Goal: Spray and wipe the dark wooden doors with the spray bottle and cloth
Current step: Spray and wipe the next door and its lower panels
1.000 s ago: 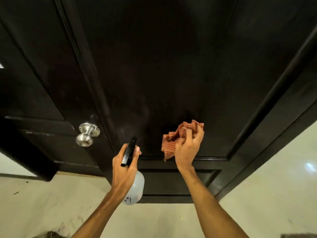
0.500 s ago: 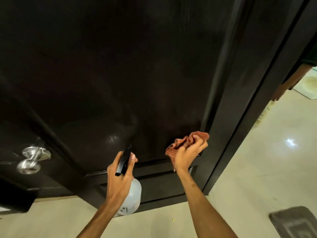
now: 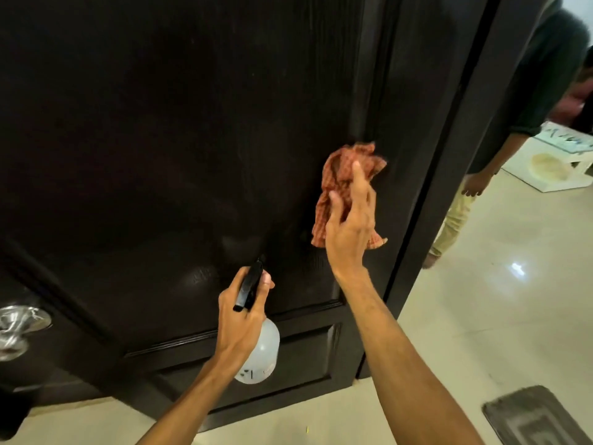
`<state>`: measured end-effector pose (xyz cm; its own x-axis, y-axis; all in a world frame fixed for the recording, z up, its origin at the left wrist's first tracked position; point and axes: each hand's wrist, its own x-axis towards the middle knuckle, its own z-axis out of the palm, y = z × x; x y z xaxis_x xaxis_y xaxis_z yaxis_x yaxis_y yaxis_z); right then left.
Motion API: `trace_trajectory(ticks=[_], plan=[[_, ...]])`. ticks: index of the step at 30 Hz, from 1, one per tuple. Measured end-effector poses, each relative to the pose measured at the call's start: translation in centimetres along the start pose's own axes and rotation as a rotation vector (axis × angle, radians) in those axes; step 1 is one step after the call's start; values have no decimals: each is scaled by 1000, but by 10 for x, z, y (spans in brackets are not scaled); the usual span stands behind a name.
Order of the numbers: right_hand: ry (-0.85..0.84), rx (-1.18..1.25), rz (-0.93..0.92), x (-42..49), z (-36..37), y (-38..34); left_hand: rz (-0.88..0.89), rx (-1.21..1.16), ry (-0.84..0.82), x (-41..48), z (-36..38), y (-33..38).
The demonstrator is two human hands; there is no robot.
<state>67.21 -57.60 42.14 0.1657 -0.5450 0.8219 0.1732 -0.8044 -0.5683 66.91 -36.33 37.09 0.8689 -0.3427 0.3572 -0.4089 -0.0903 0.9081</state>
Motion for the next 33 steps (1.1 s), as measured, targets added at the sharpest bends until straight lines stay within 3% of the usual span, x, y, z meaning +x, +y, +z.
trace_trajectory(ticks=[2, 6, 9, 13, 18, 22, 26, 29, 33], plan=[[-126, -142, -74, -48, 1, 24, 33, -10, 5, 4, 8, 6], [-541, -425, -238, -128, -12, 70, 54, -33, 0, 7, 19, 15], [-637, -490, -311, -110, -16, 73, 62, -30, -10, 8, 22, 17], [-546, -392, -416, -24, -17, 49, 64, -28, -11, 12, 25, 28], [-290, -168, -299, 79, -10, -12, 92, -65, 9, 24, 34, 51], [-197, -204, -136, 7, -7, 0, 112, -73, 20, 21, 32, 55], [-293, -228, 25, -86, -25, 40, 93, -42, 34, 11, 20, 41], [-195, -146, 62, -74, -22, 36, 77, -23, 55, 4, 5, 33], [-20, -95, -81, -24, -7, -2, 44, -9, 116, -1, -26, 27]])
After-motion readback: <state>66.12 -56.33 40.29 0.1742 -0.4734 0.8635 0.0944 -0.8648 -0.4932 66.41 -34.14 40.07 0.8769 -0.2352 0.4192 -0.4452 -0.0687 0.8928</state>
